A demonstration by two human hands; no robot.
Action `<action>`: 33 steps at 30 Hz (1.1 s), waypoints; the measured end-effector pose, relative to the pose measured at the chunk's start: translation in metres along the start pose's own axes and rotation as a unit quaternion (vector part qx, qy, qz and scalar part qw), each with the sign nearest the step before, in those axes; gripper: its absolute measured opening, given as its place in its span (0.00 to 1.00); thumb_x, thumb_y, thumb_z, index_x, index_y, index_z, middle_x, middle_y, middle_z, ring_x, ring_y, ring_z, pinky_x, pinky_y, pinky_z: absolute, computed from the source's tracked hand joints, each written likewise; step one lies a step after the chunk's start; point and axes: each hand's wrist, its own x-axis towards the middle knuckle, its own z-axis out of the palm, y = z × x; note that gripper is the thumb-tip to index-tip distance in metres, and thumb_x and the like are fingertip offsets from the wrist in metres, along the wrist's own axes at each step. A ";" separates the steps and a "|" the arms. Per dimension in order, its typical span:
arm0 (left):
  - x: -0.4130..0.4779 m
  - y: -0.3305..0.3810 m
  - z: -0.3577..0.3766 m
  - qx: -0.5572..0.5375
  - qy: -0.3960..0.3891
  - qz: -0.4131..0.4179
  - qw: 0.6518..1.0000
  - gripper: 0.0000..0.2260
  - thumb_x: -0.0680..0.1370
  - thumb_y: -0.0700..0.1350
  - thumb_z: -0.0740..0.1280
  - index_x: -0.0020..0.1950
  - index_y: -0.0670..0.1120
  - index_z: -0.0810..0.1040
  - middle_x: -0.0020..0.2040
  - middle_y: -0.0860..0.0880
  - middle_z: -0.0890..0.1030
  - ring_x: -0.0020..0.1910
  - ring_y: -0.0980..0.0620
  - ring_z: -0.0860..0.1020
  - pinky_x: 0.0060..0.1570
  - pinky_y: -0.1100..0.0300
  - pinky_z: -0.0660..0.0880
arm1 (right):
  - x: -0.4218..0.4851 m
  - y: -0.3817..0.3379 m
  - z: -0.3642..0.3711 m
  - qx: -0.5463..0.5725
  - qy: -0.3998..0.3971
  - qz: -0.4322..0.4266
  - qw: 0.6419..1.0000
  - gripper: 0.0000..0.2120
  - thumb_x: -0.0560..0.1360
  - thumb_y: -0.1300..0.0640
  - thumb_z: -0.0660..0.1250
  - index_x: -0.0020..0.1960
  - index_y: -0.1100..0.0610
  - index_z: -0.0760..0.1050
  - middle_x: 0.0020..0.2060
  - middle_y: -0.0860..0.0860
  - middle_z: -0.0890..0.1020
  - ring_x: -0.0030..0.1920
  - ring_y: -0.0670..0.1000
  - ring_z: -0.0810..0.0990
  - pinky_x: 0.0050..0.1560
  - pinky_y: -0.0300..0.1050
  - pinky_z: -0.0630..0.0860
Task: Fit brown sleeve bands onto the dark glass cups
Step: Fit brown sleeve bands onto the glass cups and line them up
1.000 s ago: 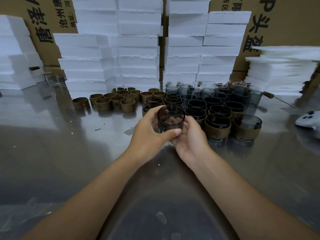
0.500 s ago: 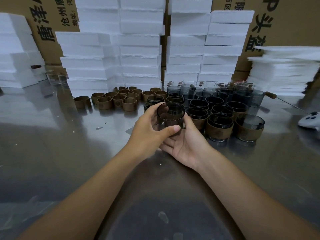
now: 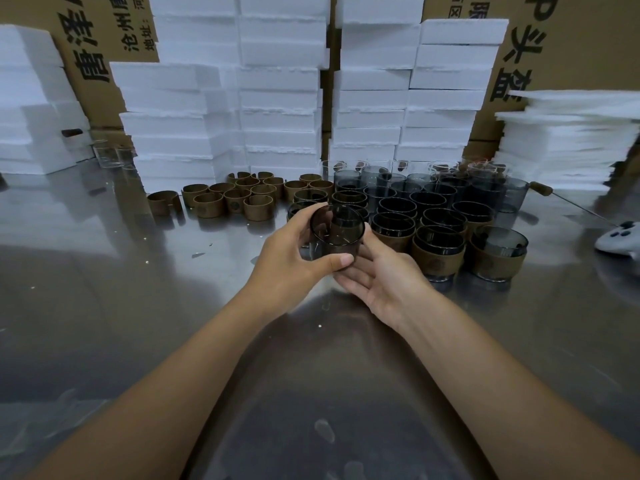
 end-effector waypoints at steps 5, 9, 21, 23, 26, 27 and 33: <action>0.000 -0.001 0.004 0.010 -0.011 -0.008 1.000 0.30 0.68 0.40 0.76 0.69 0.45 0.71 0.61 0.51 0.79 0.63 0.57 0.75 0.65 0.64 0.68 | -0.001 -0.002 0.003 0.102 0.003 -0.033 0.994 0.10 0.80 0.61 0.61 0.59 0.61 0.76 0.45 0.55 0.84 0.43 0.52 0.82 0.45 0.45 0.79; 0.000 -0.001 0.006 -0.011 -0.002 -0.012 1.000 0.27 0.69 0.39 0.76 0.65 0.51 0.73 0.58 0.55 0.80 0.61 0.60 0.76 0.61 0.67 0.70 | 0.000 -0.002 0.001 0.117 -0.040 -0.032 0.992 0.11 0.82 0.61 0.56 0.56 0.62 0.75 0.52 0.58 0.80 0.48 0.53 0.79 0.45 0.43 0.74; 0.001 0.006 0.009 -0.106 0.021 -0.023 0.994 0.23 0.70 0.32 0.72 0.62 0.48 0.72 0.54 0.58 0.79 0.52 0.68 0.78 0.49 0.75 0.71 | -0.007 0.001 0.008 0.129 -0.141 0.040 0.981 0.26 0.82 0.43 0.52 0.66 0.60 0.74 0.61 0.60 0.79 0.63 0.57 0.78 0.58 0.51 0.76; 0.001 0.005 0.007 -0.104 0.021 -0.021 0.994 0.24 0.71 0.32 0.72 0.61 0.50 0.72 0.53 0.59 0.79 0.52 0.68 0.78 0.49 0.75 0.71 | -0.006 0.002 0.007 0.100 -0.138 0.050 0.984 0.27 0.81 0.40 0.52 0.65 0.59 0.74 0.60 0.60 0.80 0.61 0.56 0.79 0.57 0.52 0.77; 0.000 0.003 0.005 -0.084 0.020 -0.015 0.996 0.24 0.70 0.33 0.73 0.61 0.51 0.72 0.53 0.60 0.79 0.54 0.68 0.77 0.51 0.75 0.70 | -0.004 0.004 0.006 0.053 -0.109 0.062 0.991 0.29 0.79 0.37 0.52 0.61 0.59 0.75 0.59 0.60 0.81 0.58 0.56 0.81 0.57 0.53 0.76; 0.000 0.002 0.004 -0.076 0.019 -0.012 0.997 0.24 0.70 0.33 0.73 0.62 0.50 0.72 0.54 0.60 0.79 0.54 0.68 0.77 0.52 0.75 0.70 | -0.003 0.004 0.006 0.037 -0.097 0.065 0.993 0.28 0.79 0.37 0.52 0.59 0.60 0.76 0.57 0.60 0.82 0.55 0.56 0.82 0.54 0.52 0.77; 0.001 -0.002 0.001 -0.057 0.009 -0.005 0.998 0.25 0.70 0.35 0.74 0.64 0.48 0.72 0.57 0.58 0.78 0.58 0.67 0.76 0.55 0.74 0.69 | 0.000 0.004 0.005 -0.001 -0.032 0.041 0.999 0.24 0.77 0.40 0.59 0.57 0.60 0.76 0.42 0.56 0.85 0.36 0.51 0.85 0.42 0.46 0.78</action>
